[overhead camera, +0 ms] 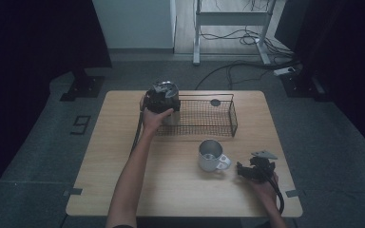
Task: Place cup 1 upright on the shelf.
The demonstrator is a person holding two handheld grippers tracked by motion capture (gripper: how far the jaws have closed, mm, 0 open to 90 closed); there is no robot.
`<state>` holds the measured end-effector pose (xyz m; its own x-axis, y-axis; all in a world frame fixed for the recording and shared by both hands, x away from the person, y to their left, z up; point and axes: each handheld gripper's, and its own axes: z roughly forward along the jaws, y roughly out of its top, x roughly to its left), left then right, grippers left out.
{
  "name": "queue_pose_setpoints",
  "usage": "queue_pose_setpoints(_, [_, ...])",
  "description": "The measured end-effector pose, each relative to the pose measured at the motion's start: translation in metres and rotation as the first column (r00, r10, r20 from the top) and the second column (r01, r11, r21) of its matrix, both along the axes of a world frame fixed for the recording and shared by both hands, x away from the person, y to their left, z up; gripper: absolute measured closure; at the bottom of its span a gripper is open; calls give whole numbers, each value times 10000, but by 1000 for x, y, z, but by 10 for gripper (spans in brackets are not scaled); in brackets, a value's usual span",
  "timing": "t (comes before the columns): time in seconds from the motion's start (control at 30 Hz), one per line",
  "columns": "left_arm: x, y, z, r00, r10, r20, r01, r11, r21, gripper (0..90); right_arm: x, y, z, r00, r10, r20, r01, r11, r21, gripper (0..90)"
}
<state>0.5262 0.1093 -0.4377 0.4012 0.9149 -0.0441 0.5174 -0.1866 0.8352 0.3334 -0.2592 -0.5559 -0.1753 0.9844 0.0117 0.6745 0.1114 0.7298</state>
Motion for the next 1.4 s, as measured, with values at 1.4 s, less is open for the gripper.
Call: queue_pose_setpoints(1.4, [-5, -5, -37, 9998, 107, -137, -103, 9995, 304, 36, 0, 0, 0, 10000, 23, 9, -23, 10000, -4, 74])
